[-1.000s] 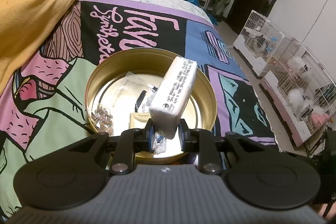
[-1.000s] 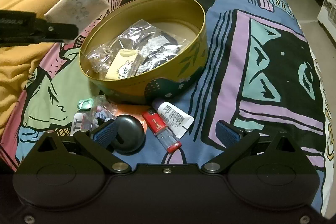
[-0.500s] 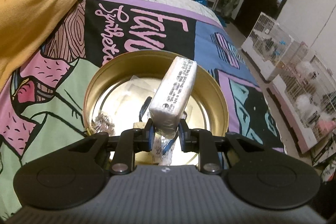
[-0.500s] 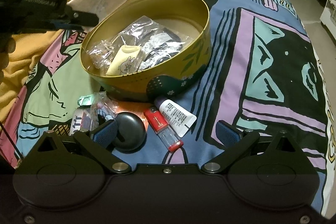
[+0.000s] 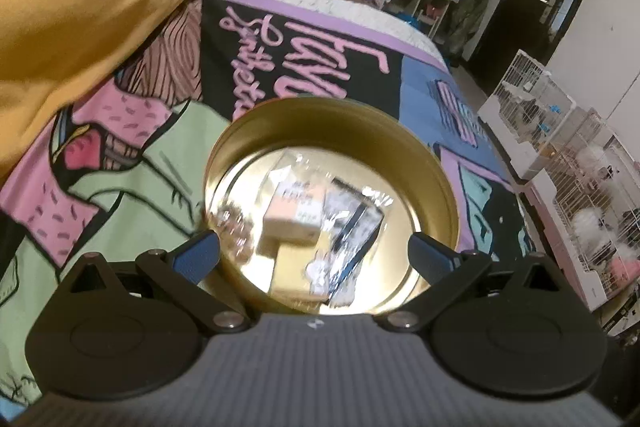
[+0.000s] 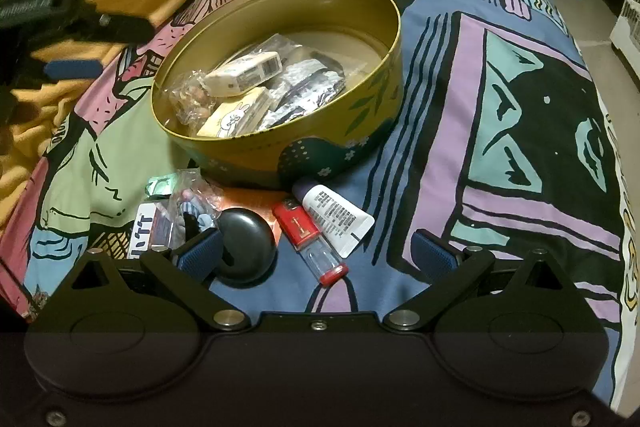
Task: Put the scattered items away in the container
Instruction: 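Move the right tool toward the red lighter beside the tin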
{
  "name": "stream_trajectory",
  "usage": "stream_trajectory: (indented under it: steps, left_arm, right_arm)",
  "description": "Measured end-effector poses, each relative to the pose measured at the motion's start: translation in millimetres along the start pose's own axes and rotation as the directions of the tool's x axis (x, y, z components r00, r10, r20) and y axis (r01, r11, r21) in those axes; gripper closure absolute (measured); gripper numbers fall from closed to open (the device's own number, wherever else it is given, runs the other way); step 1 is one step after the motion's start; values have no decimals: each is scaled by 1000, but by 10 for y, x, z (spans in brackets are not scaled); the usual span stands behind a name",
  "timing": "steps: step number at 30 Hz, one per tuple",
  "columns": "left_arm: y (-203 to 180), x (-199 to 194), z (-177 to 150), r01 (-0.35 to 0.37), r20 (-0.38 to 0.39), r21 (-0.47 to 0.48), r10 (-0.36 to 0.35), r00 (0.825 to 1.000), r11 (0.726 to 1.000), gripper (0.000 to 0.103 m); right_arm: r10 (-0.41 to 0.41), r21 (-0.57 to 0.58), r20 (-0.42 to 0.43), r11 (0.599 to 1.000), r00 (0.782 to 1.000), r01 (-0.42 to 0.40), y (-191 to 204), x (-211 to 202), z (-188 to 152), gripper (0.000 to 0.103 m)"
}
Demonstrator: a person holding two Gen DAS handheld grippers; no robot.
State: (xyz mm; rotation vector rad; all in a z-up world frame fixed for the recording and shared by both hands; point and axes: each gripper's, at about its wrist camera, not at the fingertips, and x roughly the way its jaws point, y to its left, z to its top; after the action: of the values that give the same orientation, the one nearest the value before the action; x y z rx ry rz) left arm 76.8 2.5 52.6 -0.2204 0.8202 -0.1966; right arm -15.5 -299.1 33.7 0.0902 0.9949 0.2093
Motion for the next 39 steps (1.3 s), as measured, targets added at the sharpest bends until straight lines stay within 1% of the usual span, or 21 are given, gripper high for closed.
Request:
stream_trajectory:
  steps: [4, 7, 10, 12, 13, 15, 18, 20, 21, 24, 27, 30, 33, 35, 38, 39]
  left_arm:
    - [43, -73, -151, -19, -18, 8, 20, 1000, 1000, 0]
    - [75, -100, -258, -23, -52, 20, 24, 998, 1000, 0]
    - [141, -109, -347, -64, -76, 33, 67, 995, 997, 0]
    - [225, -107, -389, -89, -90, 18, 91, 992, 996, 0]
    - [268, -108, -408, -96, -102, 3, 96, 990, 995, 0]
    - [363, -125, -449, -93, -125, -42, 87, 988, 995, 0]
    - [462, -147, -507, -95, -145, -74, 84, 986, 993, 0]
    - [497, -150, -535, -97, -150, -84, 84, 985, 992, 0]
    - [512, -142, -544, -97, -155, -92, 82, 984, 991, 0]
    - [543, -107, -571, -89, -168, -116, 68, 983, 989, 0]
    - [558, -64, -591, -88, -182, -126, 64, 981, 988, 0]
    - [558, -40, -609, -81, -190, -126, 57, 980, 989, 0]
    - [565, -27, -620, -76, -193, -129, 50, 980, 989, 0]
    - [566, -20, -626, -74, -197, -136, 46, 979, 988, 0]
    - [587, -25, -630, -74, -197, -153, 43, 979, 985, 0]
    - [590, -23, -633, -73, -197, -156, 41, 979, 985, 0]
  right_arm:
    - [8, -7, 16, 1000, 1000, -8, 29, -13, -2, 2]
    - [24, -27, 27, 999, 999, -23, 74, -17, -7, 2]
    - [44, -75, 33, 996, 998, -41, 159, -13, -21, 4]
    - [45, -129, 38, 991, 998, -40, 251, -3, -39, 12]
    - [46, -161, 33, 986, 998, -40, 303, 10, -50, 14]
    - [51, -219, 3, 974, 999, -49, 397, 71, -75, 25]
    - [39, -287, -24, 957, 999, -44, 512, 169, -129, 33]
    - [33, -331, -40, 943, 999, -44, 572, 232, -150, 37]
    - [31, -338, -45, 940, 999, -44, 582, 258, -160, 41]
    - [25, -344, -78, 938, 997, -50, 549, 356, -157, 49]
    - [-7, -348, -101, 937, 995, -29, 499, 478, -159, 52]
    - [-27, -361, -114, 932, 993, -16, 455, 592, -128, 52]
    - [-5, -352, -124, 935, 992, -40, 418, 662, -81, 52]
    - [18, -341, -148, 938, 989, -68, 374, 672, -49, 52]
    - [38, -283, -175, 955, 984, -87, 238, 683, -17, 57]
    - [36, -280, -180, 956, 983, -86, 219, 701, -22, 59]
